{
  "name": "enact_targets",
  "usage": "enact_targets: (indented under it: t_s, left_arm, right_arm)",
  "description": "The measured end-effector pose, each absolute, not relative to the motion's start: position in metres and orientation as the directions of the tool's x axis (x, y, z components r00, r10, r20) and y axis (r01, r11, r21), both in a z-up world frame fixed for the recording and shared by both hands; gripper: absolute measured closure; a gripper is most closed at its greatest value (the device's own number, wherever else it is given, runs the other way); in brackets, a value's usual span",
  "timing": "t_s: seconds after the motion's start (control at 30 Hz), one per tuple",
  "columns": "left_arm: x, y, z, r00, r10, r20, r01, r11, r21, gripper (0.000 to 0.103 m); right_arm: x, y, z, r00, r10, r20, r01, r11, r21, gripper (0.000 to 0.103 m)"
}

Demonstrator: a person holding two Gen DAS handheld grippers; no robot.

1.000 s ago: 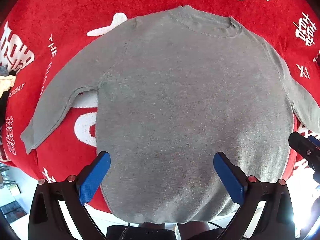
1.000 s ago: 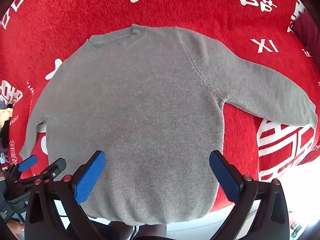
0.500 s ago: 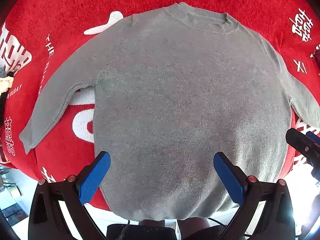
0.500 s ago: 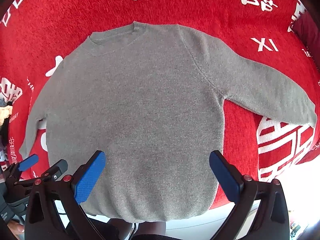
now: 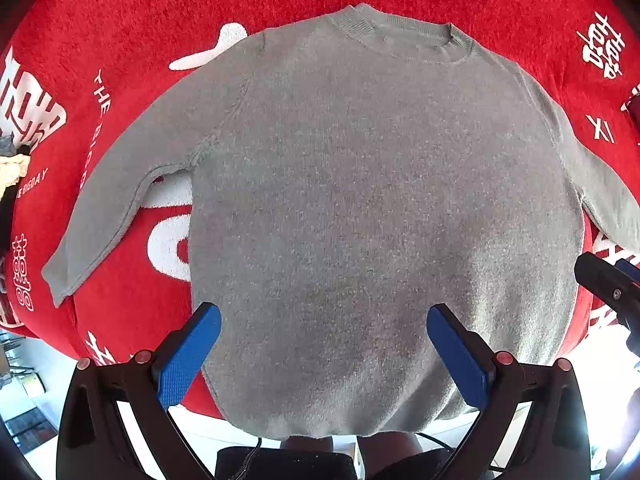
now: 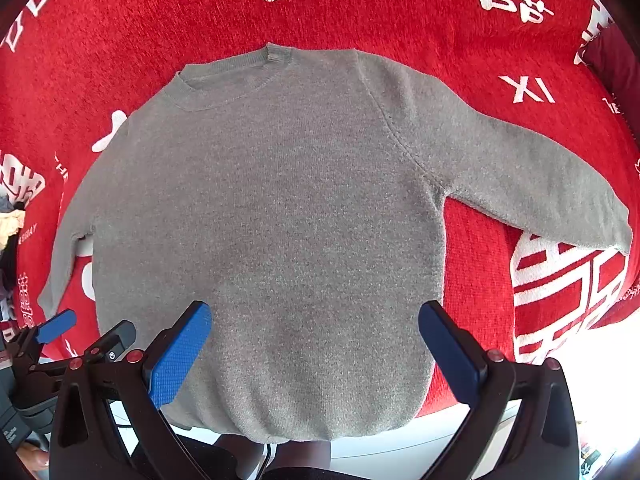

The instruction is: Fold small clothes

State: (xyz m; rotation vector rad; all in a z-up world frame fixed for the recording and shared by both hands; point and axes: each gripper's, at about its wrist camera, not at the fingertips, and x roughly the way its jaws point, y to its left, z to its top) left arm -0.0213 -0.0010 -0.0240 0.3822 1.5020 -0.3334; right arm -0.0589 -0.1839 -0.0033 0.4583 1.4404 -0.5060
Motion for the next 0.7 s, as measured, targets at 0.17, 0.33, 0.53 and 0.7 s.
enact_targets:
  t_s: [0.17, 0.33, 0.53, 0.7]
  left_arm:
    - [-0.0216, -0.0013, -0.0237, 0.044, 0.023, -0.999, 0.445, 0.895, 0.04, 0.0]
    - [-0.0208, -0.0016, -0.0233, 0.042, 0.02, -0.999, 0.442, 0.896, 0.037, 0.0]
    - [-0.0208, -0.0021, -0.0238, 0.043, 0.019, -0.999, 0.443, 0.896, 0.037, 0.0]
    - [-0.0197, -0.0029, -0.0243, 0.04, 0.016, -0.999, 0.443, 0.896, 0.032, 0.0]
  right_arm:
    - [-0.0593, -0.1828, -0.0034, 0.061, -0.052, -0.997, 0.583, 0.812, -0.007, 0.0]
    - [-0.0595, -0.1819, -0.0035, 0.061, -0.052, -0.997, 0.584, 0.812, -0.006, 0.0]
    - [-0.0598, -0.1811, -0.0036, 0.062, -0.052, -0.997, 0.584, 0.812, -0.006, 0.0]
    - [-0.0597, -0.1815, -0.0038, 0.061, -0.052, -0.997, 0.583, 0.812, -0.006, 0.0]
